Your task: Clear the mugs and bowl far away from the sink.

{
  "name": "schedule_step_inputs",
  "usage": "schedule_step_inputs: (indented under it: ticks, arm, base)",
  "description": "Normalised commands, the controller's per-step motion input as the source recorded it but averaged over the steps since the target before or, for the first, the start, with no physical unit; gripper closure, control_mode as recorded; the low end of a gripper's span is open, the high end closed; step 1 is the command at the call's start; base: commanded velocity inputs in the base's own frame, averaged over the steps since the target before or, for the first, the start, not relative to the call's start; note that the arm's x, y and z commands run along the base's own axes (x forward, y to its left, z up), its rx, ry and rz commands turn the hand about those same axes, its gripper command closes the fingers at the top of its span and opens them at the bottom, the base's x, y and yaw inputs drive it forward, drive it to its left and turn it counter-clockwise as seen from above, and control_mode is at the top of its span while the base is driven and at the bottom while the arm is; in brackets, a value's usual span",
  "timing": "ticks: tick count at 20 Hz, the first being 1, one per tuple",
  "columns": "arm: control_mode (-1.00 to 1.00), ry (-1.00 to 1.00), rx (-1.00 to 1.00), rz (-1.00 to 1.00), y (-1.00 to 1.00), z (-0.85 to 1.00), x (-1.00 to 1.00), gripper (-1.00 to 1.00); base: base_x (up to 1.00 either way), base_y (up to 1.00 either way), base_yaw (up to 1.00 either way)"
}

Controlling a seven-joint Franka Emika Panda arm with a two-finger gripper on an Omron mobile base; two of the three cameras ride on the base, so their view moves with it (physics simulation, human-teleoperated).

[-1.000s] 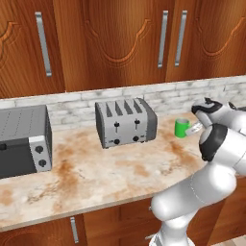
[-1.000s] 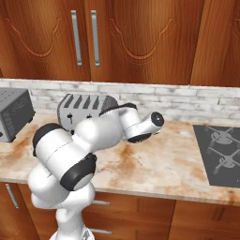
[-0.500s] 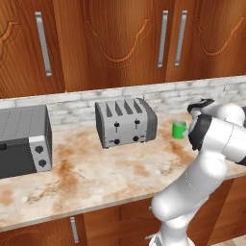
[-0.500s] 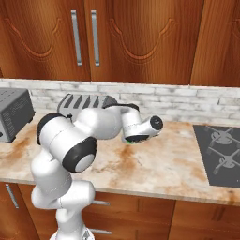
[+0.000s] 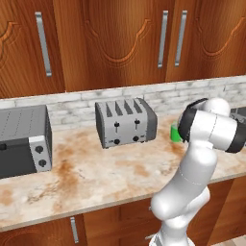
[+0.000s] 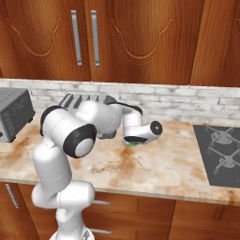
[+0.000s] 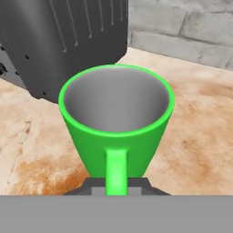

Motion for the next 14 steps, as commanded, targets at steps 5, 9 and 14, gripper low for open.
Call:
schedule_step_inputs:
  ticks: [5, 9, 14]
  arm:
    - [-1.00, 0.01, 0.00, 0.00, 0.00, -0.14, 0.05, 1.00]
    - [-1.00, 0.01, 0.00, 0.00, 0.00, -0.16, 0.03, 1.00]
    - [-1.00, 0.00, 0.00, 0.01, 0.00, -0.23, 0.00, 1.00]
  base:
    - [0.00, 0.00, 0.00]
    - [0.00, 0.00, 0.00]
    - [0.00, 0.00, 0.00]
